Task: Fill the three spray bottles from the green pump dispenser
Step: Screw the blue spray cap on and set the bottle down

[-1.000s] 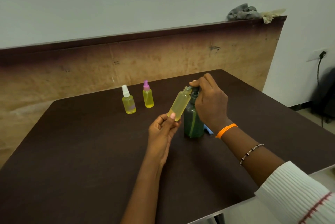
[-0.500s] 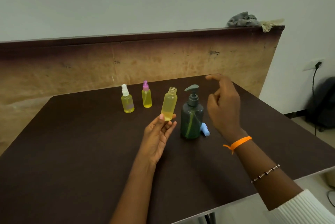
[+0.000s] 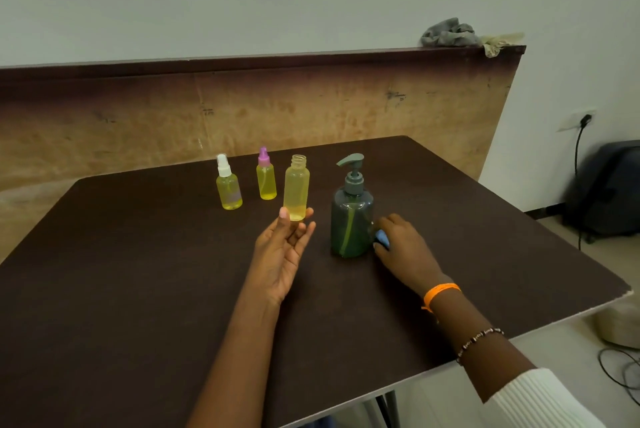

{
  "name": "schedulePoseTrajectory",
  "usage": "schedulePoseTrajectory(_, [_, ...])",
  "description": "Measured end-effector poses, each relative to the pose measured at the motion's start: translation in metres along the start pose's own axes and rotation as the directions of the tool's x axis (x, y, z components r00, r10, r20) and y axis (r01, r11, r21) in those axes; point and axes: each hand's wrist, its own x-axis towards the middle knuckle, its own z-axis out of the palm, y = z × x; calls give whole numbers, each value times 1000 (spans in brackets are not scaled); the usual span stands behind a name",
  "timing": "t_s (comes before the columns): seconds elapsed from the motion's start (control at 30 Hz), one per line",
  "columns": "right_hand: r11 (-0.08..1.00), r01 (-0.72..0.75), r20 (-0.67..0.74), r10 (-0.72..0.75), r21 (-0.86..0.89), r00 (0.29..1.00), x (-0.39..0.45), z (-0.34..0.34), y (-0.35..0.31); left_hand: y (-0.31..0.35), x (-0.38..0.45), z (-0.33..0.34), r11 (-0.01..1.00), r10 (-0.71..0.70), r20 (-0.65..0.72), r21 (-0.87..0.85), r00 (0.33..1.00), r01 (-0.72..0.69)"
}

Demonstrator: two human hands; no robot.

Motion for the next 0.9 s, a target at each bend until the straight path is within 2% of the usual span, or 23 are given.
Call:
schedulePoseTrajectory(0.07, [998, -30, -54, 33, 51, 998, 1, -1, 5, -1, 0, 0, 1000, 0, -2, -4, 1000, 0])
schedulePoseTrajectory(0.13, [983, -55, -168, 85, 175, 982, 0, -8, 5, -1, 1, -1, 1000, 2, -3, -9, 1000, -2])
schedulePoseTrajectory(0.27, [914, 46, -447, 152, 402, 881, -3, -41, -7, -1, 3, -1, 1000, 11, -7, -15, 1000, -11])
schedulePoseTrajectory(0.33, [821, 145, -490, 180, 553, 853, -3, -61, -20, -2, 3, -1, 1000, 16, -11, -10, 1000, -16])
schedulePoseTrajectory(0.4, [701, 243, -491, 173, 670, 854, -2, -79, -34, -2, 3, -1, 1000, 18, -8, -1, 1000, -18])
schedulePoseTrajectory(0.43, [677, 281, -500, 148, 680, 853, -1, -86, -41, -1, 3, -1, 1000, 19, -6, 2, 1000, -19])
schedulePoseTrajectory(0.5, [705, 344, -542, 69, 620, 837, 2, -97, -52, -1, 2, 0, 1000, 18, -5, 6, 1000, -18])
schedulePoseTrajectory(0.67, [784, 480, -670, -114, 393, 734, 15, -114, -72, 0, 1, 0, 1000, 12, -16, 7, 1000, -12])
schedulePoseTrajectory(0.9, [767, 557, -538, -337, 320, 773, 36, -125, -94, 1, 3, 0, 1000, 11, -4, 12, 1000, -11])
